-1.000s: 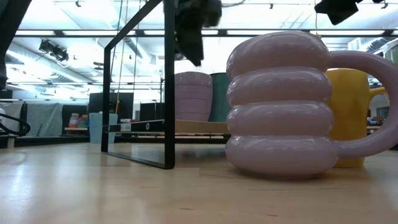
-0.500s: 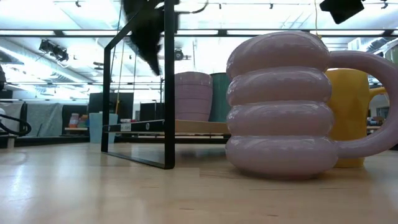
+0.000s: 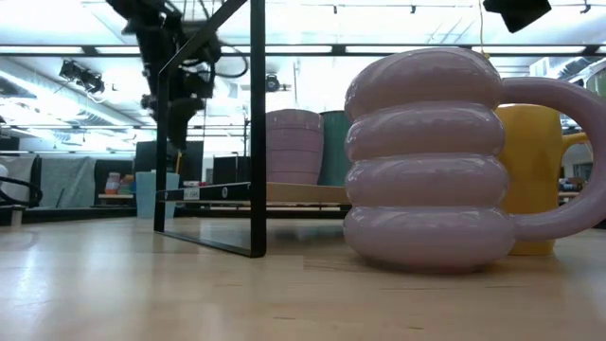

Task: Place coffee mugs
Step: Put the light blue mug on the shelf

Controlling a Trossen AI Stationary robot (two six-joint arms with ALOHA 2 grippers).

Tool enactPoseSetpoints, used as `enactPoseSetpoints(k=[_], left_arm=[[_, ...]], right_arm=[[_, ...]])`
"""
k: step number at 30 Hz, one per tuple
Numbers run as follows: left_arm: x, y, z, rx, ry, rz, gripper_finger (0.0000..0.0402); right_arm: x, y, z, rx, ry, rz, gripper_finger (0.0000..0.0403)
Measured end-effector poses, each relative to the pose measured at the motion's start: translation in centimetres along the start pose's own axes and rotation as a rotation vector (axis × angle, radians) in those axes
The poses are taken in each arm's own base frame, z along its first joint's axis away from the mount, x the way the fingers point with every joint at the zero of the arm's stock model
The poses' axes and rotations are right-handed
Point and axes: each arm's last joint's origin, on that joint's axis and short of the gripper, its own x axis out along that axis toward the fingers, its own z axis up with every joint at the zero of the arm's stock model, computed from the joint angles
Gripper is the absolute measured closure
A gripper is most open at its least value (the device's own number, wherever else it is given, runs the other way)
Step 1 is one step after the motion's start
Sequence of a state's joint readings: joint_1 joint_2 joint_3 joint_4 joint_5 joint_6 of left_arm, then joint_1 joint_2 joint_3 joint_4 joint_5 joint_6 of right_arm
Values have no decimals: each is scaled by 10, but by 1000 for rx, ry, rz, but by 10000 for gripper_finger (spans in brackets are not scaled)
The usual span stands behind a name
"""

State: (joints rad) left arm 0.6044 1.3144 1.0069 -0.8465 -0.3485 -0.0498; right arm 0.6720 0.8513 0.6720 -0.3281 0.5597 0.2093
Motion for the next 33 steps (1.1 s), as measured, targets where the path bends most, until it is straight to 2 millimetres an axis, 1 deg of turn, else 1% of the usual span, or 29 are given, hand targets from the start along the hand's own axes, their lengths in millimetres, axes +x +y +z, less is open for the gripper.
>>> enactPoseSetpoints(k=[7,12,17,22,27,33], left_arm=[[22,46,-1,-57,73,73,285],[38,62,-4,12,140,62,285],[56,67,-5,120,209,48,285],[70,66,-5,211,262,60,285],[80,68,-6,245,292,60,286],[92,76,-10,213,330,30,289]], right_arm=[[0,0,0,-5,2,0,212],[0,0,0,-21,0,-1,212],[0,0,0,-13,-1,0,212],[0,0,0,-3,0,1,212],[0,0,0,1,0,2,212],[0,0,0,1,0,2,212]])
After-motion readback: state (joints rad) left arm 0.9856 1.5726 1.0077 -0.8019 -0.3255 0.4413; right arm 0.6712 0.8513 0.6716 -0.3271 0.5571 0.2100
